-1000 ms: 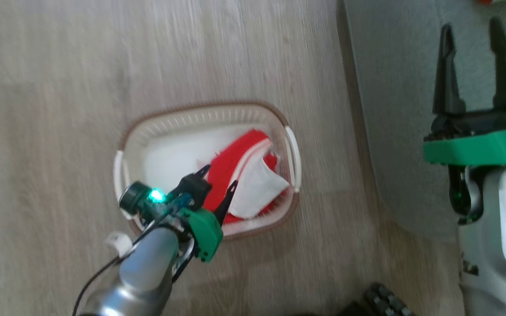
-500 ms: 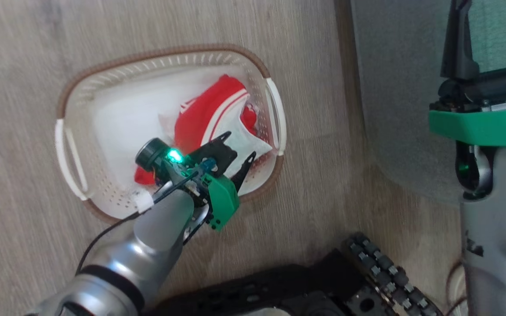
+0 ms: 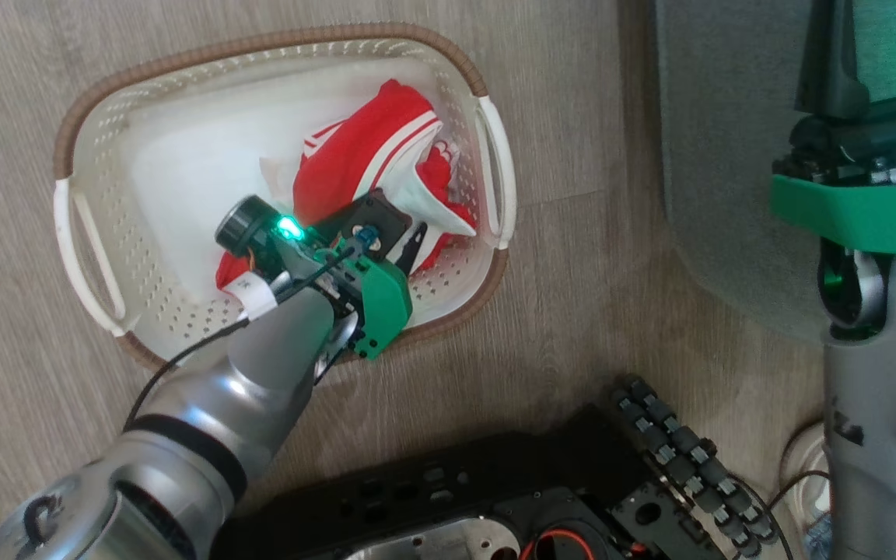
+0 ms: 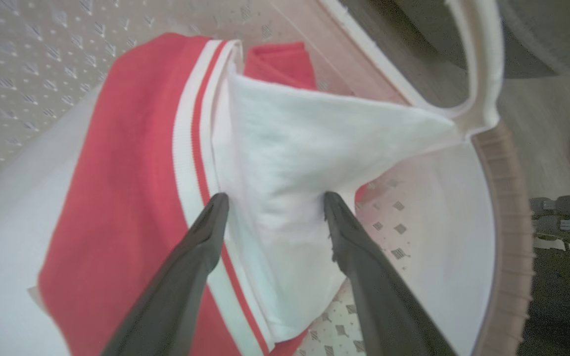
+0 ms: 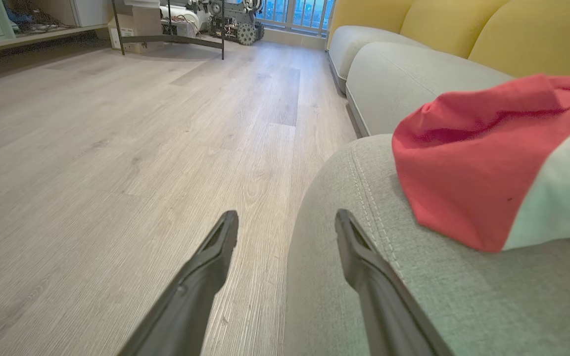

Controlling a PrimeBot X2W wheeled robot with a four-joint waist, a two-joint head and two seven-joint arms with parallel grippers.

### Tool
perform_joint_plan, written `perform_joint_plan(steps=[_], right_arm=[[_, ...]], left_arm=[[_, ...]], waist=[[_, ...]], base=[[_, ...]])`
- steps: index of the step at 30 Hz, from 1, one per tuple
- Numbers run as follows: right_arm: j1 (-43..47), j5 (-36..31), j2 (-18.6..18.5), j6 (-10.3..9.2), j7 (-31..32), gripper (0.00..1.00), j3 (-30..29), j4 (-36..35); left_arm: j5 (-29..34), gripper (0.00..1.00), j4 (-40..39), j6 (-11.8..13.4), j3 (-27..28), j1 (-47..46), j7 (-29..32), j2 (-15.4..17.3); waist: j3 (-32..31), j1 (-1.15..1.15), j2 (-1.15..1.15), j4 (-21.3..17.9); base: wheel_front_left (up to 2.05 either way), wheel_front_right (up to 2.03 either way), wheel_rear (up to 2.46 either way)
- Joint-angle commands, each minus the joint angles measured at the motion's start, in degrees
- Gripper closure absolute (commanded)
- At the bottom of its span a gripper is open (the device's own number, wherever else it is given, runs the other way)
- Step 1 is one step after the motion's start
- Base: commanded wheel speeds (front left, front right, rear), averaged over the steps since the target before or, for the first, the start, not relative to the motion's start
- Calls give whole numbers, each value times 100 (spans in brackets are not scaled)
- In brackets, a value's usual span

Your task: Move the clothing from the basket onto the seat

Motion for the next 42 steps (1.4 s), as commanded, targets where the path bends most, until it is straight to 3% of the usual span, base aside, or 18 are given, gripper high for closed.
perform_joint_plan(steps=[1,4,5,6,8,17,30,42], right_arm=[[155,-38,20,-2,-37,0,77,-233],[194,-89,20,-2,-37,0,54,-281],[211,-102,20,-2,-37,0,48,-293],[226,-111,20,-2,-37,0,44,-304],[245,-120,20,-2,-37,0,36,-323],[223,-40,20,-2,-37,0,4,-176],[284,150,20,-2,-37,0,116,413],[869,240,20,-2,-37,0,124,1059]], left_arm=[[-53,0,-52,52,-21,60,4,-4],[-175,0,-40,162,-183,5,50,-4],[-227,12,-39,193,-231,-6,77,-4],[-276,45,-46,217,-280,-20,96,-4],[-385,100,-65,252,-362,-52,109,-4],[-775,100,-93,389,-611,-231,-181,-4],[-1307,100,-485,495,-689,-4,-433,-4],[-1136,100,-1416,733,270,661,-439,-3]], waist=[[65,0,0,13],[95,0,0,23],[102,0,0,28],[109,0,0,31],[120,0,0,39],[-122,0,0,192],[-1302,0,0,328],[-2919,0,0,503]], base=[[0,0,0],[0,0,0],[0,0,0],[0,0,0],[0,0,0],[0,0,0],[0,0,0],[0,0,0]])
